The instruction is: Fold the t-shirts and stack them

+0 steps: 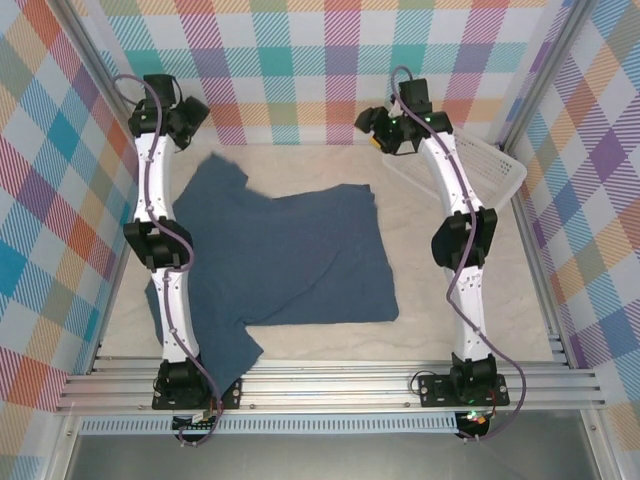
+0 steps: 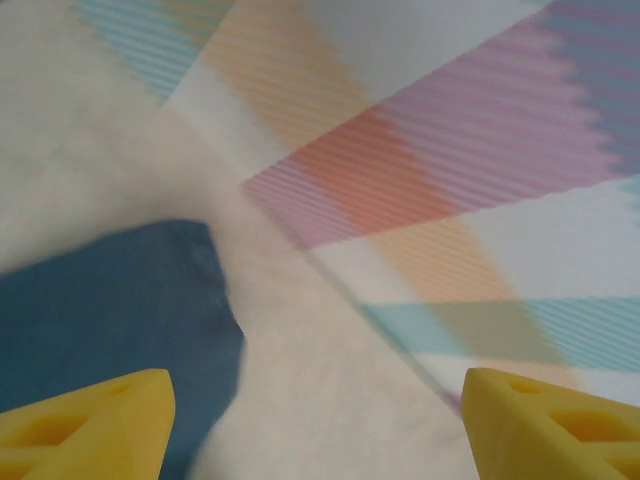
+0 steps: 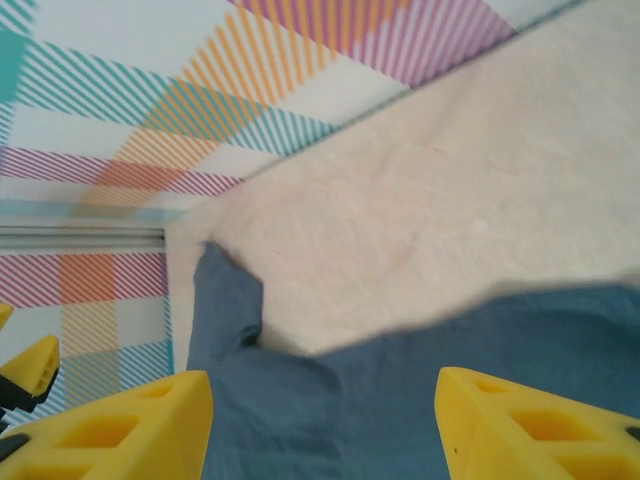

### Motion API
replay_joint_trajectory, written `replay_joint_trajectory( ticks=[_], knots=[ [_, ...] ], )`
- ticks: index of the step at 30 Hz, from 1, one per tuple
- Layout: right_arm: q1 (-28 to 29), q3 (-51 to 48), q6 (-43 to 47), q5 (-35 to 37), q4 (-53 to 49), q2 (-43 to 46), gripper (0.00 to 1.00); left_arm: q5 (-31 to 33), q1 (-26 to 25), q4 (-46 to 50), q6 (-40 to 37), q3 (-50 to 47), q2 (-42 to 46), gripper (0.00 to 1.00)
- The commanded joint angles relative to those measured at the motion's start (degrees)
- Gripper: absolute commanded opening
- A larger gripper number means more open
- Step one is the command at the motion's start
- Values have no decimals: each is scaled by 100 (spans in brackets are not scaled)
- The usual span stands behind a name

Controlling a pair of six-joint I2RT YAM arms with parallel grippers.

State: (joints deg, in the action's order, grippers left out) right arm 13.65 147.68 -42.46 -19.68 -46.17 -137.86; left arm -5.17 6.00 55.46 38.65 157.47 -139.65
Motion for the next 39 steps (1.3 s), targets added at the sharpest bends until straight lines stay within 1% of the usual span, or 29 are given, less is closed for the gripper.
replay_joint_trajectory(
  ticks=[1,4,5,7,9,11,12,13,15,19,21,25,31,36,39],
  knots=[
    [107,-934,272,109,5,1139,60,423,-110,399,-269,-1384,1770,72],
    [244,-2860,186,111,750,2122,58,491,-138,323,-102,-3467,2858,65],
    [302,-3401,115,97,936,2391,58,451,-147,320,-60,-4015,3142,63],
    [466,-4451,6,56,1192,2862,57,107,-148,271,42,-5213,3586,58],
    [693,-5283,-4,73,1336,3209,56,-53,-196,129,63,-6156,3863,53],
    [867,-6048,-113,75,1565,3455,53,-175,-204,-90,203,-6962,4001,47],
    [921,-6410,-254,36,1719,3506,52,-364,-200,-305,286,-7246,3993,45],
    [973,-6705,-388,-20,1896,3531,51,-578,-215,-431,357,-7430,3898,43],
    [1047,-7070,-549,-14,2169,3442,49,-668,-272,-437,409,-7539,3601,40],
    [1188,-6982,-579,40,2342,2811,46,-640,-302,-721,468,-7699,3074,38],
    [1204,-6836,-538,217,2393,2520,46,-540,-292,-695,413,-7570,2780,37],
    [1175,-6141,-376,773,1782,1808,46,-555,-300,-736,291,-7230,2186,36],
    [988,-5039,-315,1171,792,789,47,-775,-310,-577,116,-6311,1207,36],
    [622,-4283,-284,1041,478,228,47,-986,-319,-451,163,-5288,571,36],
    [453,-3479,-66,944,142,-236,47,-1142,-336,-362,193,-4582,170,37]
  ],
)
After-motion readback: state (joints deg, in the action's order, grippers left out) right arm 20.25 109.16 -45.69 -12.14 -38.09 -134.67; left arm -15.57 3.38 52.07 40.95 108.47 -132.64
